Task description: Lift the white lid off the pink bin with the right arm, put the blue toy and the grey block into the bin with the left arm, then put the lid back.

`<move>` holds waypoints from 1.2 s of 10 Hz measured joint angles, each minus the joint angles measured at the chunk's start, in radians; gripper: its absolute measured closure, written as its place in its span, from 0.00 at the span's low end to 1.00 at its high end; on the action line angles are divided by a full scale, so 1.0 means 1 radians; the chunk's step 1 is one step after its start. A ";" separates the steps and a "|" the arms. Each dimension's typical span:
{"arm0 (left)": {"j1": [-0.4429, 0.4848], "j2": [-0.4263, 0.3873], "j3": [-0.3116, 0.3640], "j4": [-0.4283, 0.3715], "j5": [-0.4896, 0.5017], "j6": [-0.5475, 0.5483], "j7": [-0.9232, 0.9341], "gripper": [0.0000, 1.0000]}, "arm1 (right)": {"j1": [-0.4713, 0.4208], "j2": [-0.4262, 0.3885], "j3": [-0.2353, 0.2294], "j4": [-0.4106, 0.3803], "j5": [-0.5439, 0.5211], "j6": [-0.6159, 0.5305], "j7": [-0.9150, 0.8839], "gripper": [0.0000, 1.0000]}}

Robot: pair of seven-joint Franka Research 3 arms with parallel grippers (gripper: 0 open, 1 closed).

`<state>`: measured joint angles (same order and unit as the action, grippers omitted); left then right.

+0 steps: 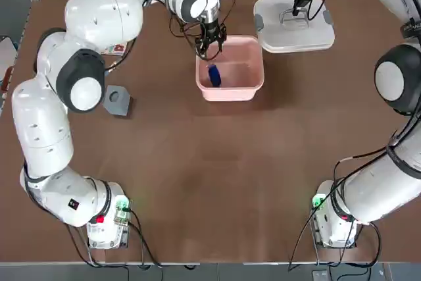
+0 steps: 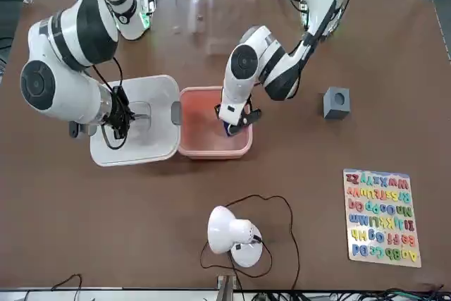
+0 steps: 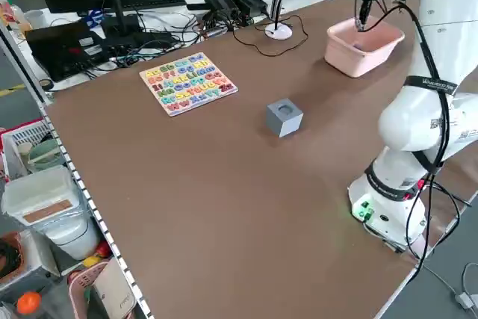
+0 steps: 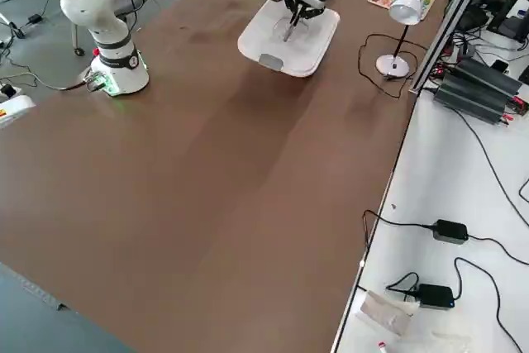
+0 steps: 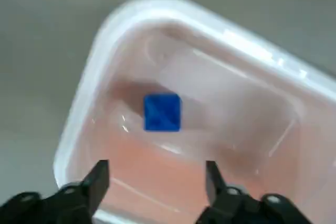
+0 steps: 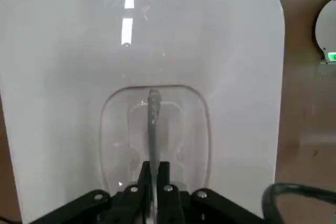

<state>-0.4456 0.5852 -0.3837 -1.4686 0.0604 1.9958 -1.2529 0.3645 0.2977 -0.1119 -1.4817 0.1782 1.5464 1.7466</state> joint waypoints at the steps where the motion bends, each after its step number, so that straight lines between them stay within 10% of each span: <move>1: 0.024 -0.005 0.009 0.006 0.006 -0.024 0.000 0.06 | 0.000 0.000 0.000 0.000 0.000 0.000 0.000 0.93; 5: 0.225 -0.147 0.008 -0.036 0.019 -0.186 0.109 0.06 | -0.001 0.000 0.000 0.000 0.000 0.000 -0.001 0.93; 12: 0.589 -0.466 0.005 -0.502 0.021 -0.117 0.788 0.07 | -0.001 0.000 0.001 -0.001 0.000 0.000 -0.002 0.93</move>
<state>0.1435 0.1197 -0.3786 -1.9707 0.0810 1.8785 -0.4653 0.3631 0.2977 -0.1111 -1.4823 0.1782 1.5468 1.7448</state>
